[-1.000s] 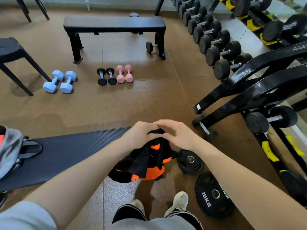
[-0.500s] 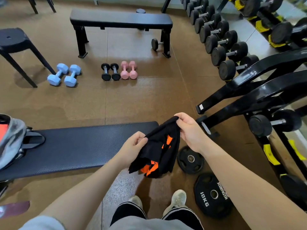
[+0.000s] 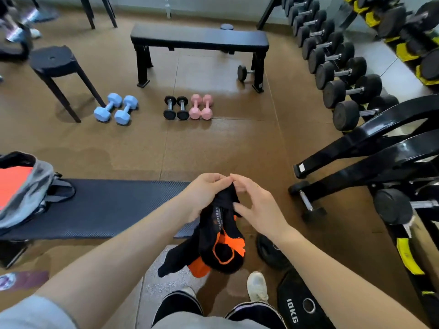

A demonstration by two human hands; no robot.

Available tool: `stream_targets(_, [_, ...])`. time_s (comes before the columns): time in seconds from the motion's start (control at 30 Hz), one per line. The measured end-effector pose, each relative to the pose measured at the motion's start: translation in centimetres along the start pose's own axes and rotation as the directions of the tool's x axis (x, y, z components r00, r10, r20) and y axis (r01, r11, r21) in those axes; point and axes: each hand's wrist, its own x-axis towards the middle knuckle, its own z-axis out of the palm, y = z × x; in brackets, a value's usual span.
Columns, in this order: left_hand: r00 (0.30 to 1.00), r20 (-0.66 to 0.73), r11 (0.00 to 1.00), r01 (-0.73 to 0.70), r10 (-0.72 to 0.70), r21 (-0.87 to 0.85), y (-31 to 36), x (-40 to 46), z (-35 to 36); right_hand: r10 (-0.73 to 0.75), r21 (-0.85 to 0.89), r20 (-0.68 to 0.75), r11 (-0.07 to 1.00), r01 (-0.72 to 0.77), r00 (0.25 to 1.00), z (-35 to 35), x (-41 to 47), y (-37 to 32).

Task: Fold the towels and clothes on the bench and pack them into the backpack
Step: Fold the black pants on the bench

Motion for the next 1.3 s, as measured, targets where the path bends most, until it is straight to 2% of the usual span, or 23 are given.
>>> stream_targets(0.1, [0.998, -0.067, 1.0, 0.009, -0.01, -0.027, -0.2, -0.1, 0.4, -0.065, 0.023, -0.018, 0.998, 0.066, 0.998, -0.3, 0.7, 0.7])
stream_targets(0.23, [0.999, -0.042, 0.97, -0.031, 0.021, -0.243, -1.3, -0.7, 1.2, -0.187, 0.012, 0.026, 0.982, 0.187, 0.982, -1.3, 1.9, 2.2])
stream_targets(0.3, [0.995, -0.068, 0.983, -0.081, 0.071, -0.163, -2.5, -1.2, 2.0, -0.236, 0.013, 0.016, 0.972, 0.236, 0.972, -2.3, 2.8, 2.9])
stream_targets(0.4, [0.968, -0.228, 0.995, -0.096, 0.103, 0.042, -5.8, -1.1, 4.2, -0.253, 0.066, 0.077, 0.966, 0.249, 0.964, -4.4, 4.3, 3.7])
stream_targets(0.5, [0.88, -0.459, 0.988, -0.062, 0.12, 0.139, -8.6, 0.2, 6.6, -0.315, 0.109, 0.179, 0.948, 0.3, 0.932, -6.5, 5.2, 4.4])
stream_targets(0.53, [0.833, -0.544, 0.994, -0.06, 0.102, 0.095, -9.3, 0.7, 7.3, -0.304, 0.125, 0.196, 0.951, 0.283, 0.932, -7.1, 5.5, 5.1])
stream_targets(0.6, [0.728, -0.685, 0.984, -0.129, 0.01, -0.122, -10.0, 1.4, 8.7, -0.213, 0.152, 0.213, 0.971, 0.183, 0.954, -8.5, 6.1, 6.6])
stream_targets(0.67, [0.685, -0.726, 0.961, -0.159, -0.056, -0.224, -10.4, 2.0, 10.2, -0.152, 0.141, 0.238, 0.983, 0.12, 0.959, -9.5, 6.2, 8.2])
stream_targets(0.73, [0.684, -0.728, 0.978, -0.118, -0.046, -0.173, -10.8, 2.5, 11.5, -0.128, 0.126, 0.253, 0.987, 0.098, 0.959, -10.1, 5.9, 9.5])
stream_targets(0.77, [0.667, -0.745, 0.992, -0.087, -0.011, -0.092, -10.7, 2.5, 11.7, -0.112, 0.135, 0.235, 0.988, 0.082, 0.966, -10.5, 5.8, 10.1])
stream_targets(0.87, [0.633, -0.752, 0.964, 0.033, 0.183, 0.262, -9.6, 1.4, 11.0, -0.025, 0.173, 0.129, 0.985, 0.002, 0.991, -11.5, 6.0, 11.8])
stream_targets(0.93, [0.641, -0.708, 0.911, 0.035, 0.295, 0.411, -8.2, 0.4, 10.3, 0.079, 0.27, 0.124, 0.956, -0.111, 0.989, -11.7, 5.9, 12.5])
stream_targets(1.03, [0.619, -0.691, 0.894, -0.043, 0.374, 0.445, -5.3, -0.5, 10.7, 0.212, 0.451, 0.219, 0.844, -0.292, 0.952, -11.7, 5.1, 12.4])
stream_targets(1.07, [0.638, -0.68, 0.908, -0.074, 0.36, 0.412, -4.2, -0.6, 11.1, 0.239, 0.488, 0.239, 0.808, -0.329, 0.941, -11.9, 5.0, 12.3])
stream_targets(1.13, [0.748, -0.592, 0.945, -0.145, 0.299, 0.294, -2.9, -0.9, 12.1, 0.258, 0.536, 0.252, 0.765, -0.357, 0.933, -12.9, 5.0, 12.5])
stream_targets(1.23, [0.934, -0.288, 0.964, -0.15, 0.211, 0.22, -2.9, -1.1, 13.1, 0.211, 0.537, 0.29, 0.772, -0.341, 0.934, -14.8, 5.1, 14.0])
stream_targets(1.3, [0.984, -0.133, 0.987, -0.099, 0.116, 0.129, -3.7, -0.4, 13.5, 0.247, 0.478, 0.328, 0.789, -0.386, 0.912, -15.6, 4.9, 15.7])
